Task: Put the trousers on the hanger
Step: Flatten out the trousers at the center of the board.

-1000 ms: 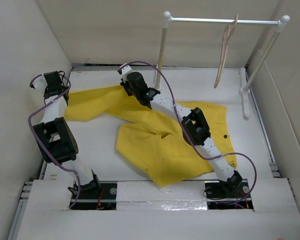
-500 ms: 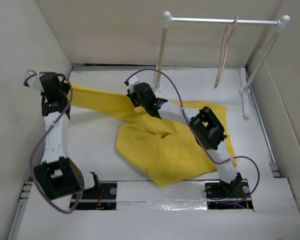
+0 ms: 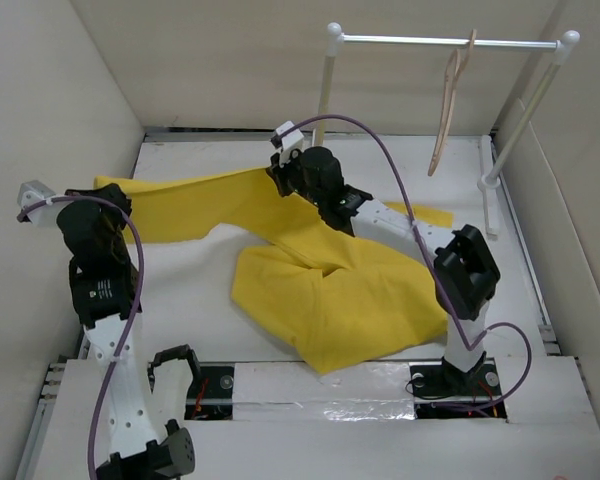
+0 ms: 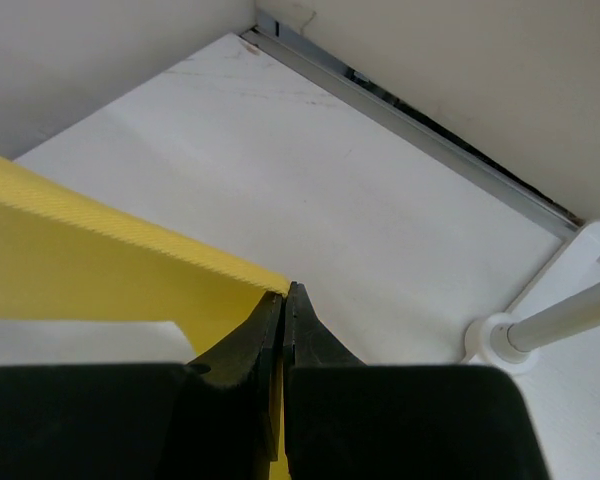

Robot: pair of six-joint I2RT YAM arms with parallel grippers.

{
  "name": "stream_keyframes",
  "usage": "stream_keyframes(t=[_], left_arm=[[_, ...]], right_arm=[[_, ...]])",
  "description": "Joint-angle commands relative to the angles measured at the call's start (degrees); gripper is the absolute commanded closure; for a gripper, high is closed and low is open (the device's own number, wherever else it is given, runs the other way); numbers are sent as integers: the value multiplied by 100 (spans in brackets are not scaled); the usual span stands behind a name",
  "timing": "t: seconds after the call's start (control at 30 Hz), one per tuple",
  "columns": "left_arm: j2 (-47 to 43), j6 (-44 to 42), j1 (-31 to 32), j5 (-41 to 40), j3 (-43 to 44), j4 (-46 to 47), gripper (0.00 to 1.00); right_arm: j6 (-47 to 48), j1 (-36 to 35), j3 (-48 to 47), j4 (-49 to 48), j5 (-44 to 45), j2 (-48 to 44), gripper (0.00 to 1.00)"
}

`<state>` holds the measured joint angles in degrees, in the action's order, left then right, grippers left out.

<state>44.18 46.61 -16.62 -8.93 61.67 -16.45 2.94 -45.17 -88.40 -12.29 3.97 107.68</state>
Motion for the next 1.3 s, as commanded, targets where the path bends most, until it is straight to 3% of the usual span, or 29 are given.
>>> stream_keyframes(t=[0.0,0.27,0.5,0.67,0.83,0.9,0.93,0.97,1.0,1.07,1.1,1.13,1.2,1.27], left_arm=[[265,32,-69,-3,-199,10,100],[1627,15,-192,-135,-138,826,100],[4119,-126,-297,-311,810,1539,100],[5529,-310,-298,-478,2241,1486,100],[6233,-600,-87,-803,2727,2109,100],[6505,-635,-87,-822,2955,2207,100],[6602,-757,-87,-638,3034,2286,94],[6690,-820,-35,-584,3140,2234,88],[6795,-838,-34,-575,3289,2155,76],[6770,-899,-34,-505,3290,2137,64],[6683,-934,-34,-496,3194,2172,51],[6630,-978,18,-513,3167,2189,45],[6464,-1083,19,-601,3115,2128,39],[6323,-1093,167,-697,3062,1944,39]], right_arm=[[31,263,-642,473,87,726,100],[31,631,-2775,1606,69,2195,100],[75,746,-3893,2125,60,2977,100],[58,799,-4167,2249,122,3312,100],[58,799,-4185,2214,227,3383,100],[66,799,-4185,2240,280,3400,91],[66,799,-4177,2258,297,3391,84],[101,799,-4098,2249,298,3357,69],[128,799,-4010,2214,306,3226,63],[198,747,-3800,2083,306,3032,48],[216,746,-3572,2047,272,2918,45],[242,677,-3440,1995,245,2647,42],[303,624,-3185,1863,166,2330,37],[400,544,-2798,1758,131,1822,32]])
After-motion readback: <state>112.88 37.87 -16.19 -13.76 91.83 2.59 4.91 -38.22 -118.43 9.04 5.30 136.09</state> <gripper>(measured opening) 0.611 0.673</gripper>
